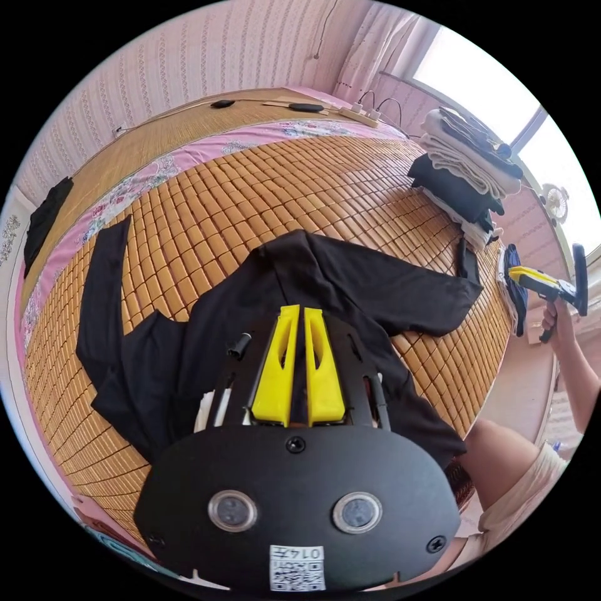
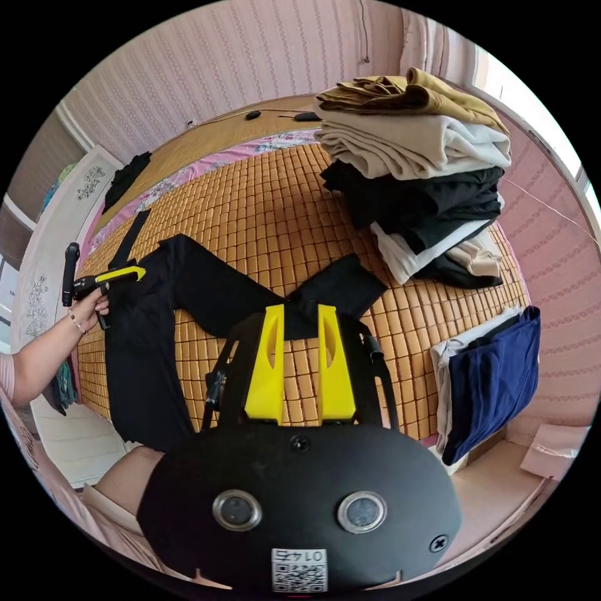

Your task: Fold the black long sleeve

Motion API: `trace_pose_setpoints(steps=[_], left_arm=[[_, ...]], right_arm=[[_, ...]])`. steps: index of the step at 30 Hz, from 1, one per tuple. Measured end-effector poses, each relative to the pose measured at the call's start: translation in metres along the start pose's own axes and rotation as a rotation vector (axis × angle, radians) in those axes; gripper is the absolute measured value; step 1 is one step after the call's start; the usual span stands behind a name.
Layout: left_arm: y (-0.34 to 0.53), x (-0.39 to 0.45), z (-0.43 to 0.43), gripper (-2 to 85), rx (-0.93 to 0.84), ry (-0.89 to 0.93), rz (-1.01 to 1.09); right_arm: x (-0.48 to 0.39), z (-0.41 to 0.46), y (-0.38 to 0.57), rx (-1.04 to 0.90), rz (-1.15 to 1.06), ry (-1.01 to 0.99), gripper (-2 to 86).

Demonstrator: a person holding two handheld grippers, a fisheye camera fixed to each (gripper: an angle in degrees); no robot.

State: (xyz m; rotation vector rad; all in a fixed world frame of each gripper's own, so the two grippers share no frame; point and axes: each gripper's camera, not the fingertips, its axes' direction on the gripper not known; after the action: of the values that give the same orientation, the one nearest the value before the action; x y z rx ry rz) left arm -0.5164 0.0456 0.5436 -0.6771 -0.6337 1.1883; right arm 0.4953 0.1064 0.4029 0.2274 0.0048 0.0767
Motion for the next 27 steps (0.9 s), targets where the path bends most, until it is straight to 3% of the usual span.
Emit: trace_pose_setpoints(steps=[8,10,12,14,22,27], left_arm=[[-0.081,0.036,0.065,5.0,-0.065,-0.028,0.023],[-0.089,0.042,0.082,5.3,-0.112,-0.030,0.028],[-0.092,0.047,0.088,5.1,-0.106,-0.043,0.023],[-0.093,0.048,0.092,4.4,-0.109,-0.038,0.017],[-0.096,0.055,0.098,-0.7,-0.113,0.002,0.061],[-0.096,0.055,0.099,-0.7,-0.113,0.007,0.069]], right_arm=[[0.072,0.080,-0.025,-0.098,0.264,0.182,11.4],[0.083,0.092,-0.021,-0.119,0.328,0.143,10.1],[0.084,0.087,-0.017,-0.093,0.333,0.147,1.6],[0.081,0.079,-0.006,-0.089,0.290,0.148,0.1],[0.080,-0.014,0.035,-0.200,0.269,-0.007,0.7],[0.120,-0.030,0.011,-0.064,0.364,0.020,4.3]])
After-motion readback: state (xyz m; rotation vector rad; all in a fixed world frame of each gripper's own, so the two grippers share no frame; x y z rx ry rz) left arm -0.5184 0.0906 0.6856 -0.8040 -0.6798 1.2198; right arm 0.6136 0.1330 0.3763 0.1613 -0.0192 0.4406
